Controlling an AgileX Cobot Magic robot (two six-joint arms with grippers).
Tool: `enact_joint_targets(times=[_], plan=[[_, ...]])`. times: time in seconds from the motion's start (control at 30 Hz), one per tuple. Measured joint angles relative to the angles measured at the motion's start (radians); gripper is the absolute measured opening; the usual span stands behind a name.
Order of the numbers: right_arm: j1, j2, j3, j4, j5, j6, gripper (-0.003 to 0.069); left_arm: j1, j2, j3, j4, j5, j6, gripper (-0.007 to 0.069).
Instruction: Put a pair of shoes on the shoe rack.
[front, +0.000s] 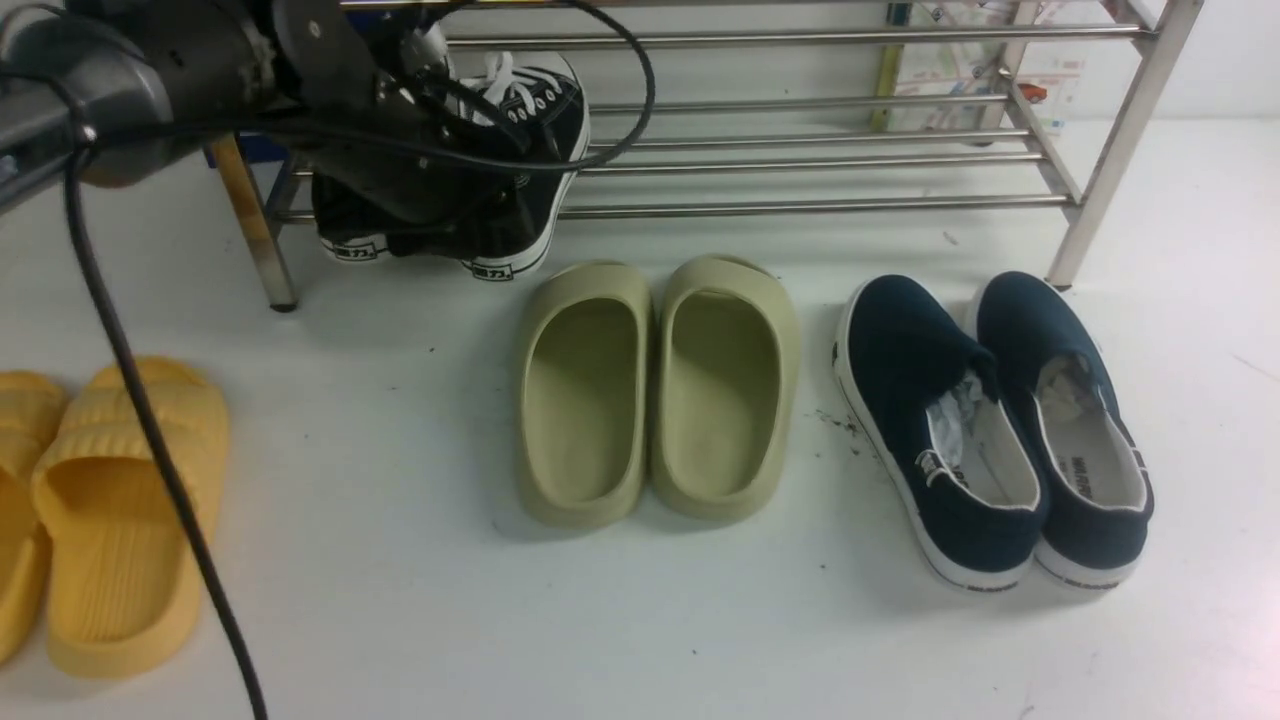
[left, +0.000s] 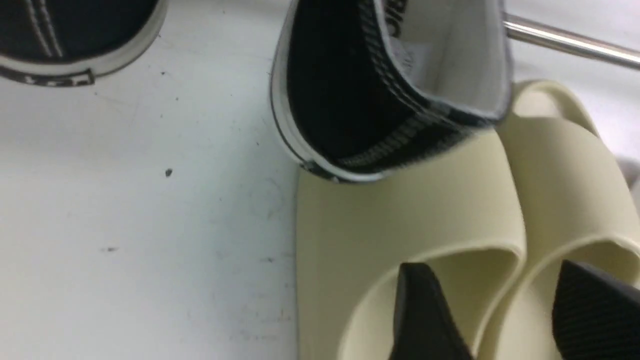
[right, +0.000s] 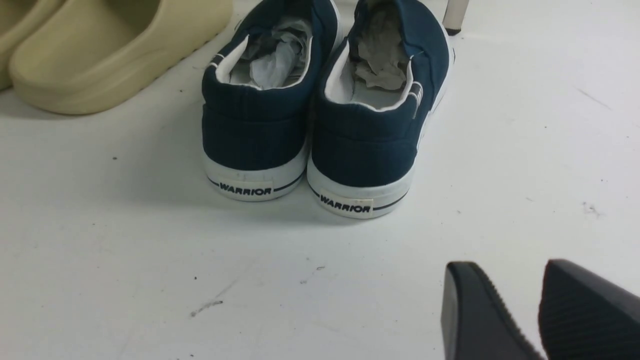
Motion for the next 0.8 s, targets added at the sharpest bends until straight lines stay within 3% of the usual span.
enact_joint_targets(times=[0.17, 0.37, 0.4, 0.47, 0.63, 0.8], plan=[[0.0, 0.0, 0.0, 0.0, 0.0, 0.0, 0.024, 0.002, -0.199, 0.0, 0.001, 0.168, 0.011, 0.0347], [0.0, 0.0, 0.0, 0.0, 0.0, 0.0, 0.024, 0.004, -0.52, 0.0, 0.025, 0.335, 0.015, 0.0124], [0.0, 0.0, 0.0, 0.0, 0.0, 0.0, 0.024, 0.004, -0.544, 0.0, 0.027, 0.342, 0.015, 0.0116], [0.0, 0.0, 0.0, 0.0, 0.0, 0.0, 0.024, 0.004, -0.706, 0.031, 0.074, 0.374, 0.015, 0.001], [0.0, 0.0, 0.0, 0.0, 0.0, 0.0, 0.024, 0.004, -0.988, 0.206, 0.163, 0.37, 0.004, -0.0013], [0.0, 0.0, 0.0, 0.0, 0.0, 0.0, 0.024, 0.005, -1.232, 0.503, 0.176, 0.242, -0.056, -0.0013]])
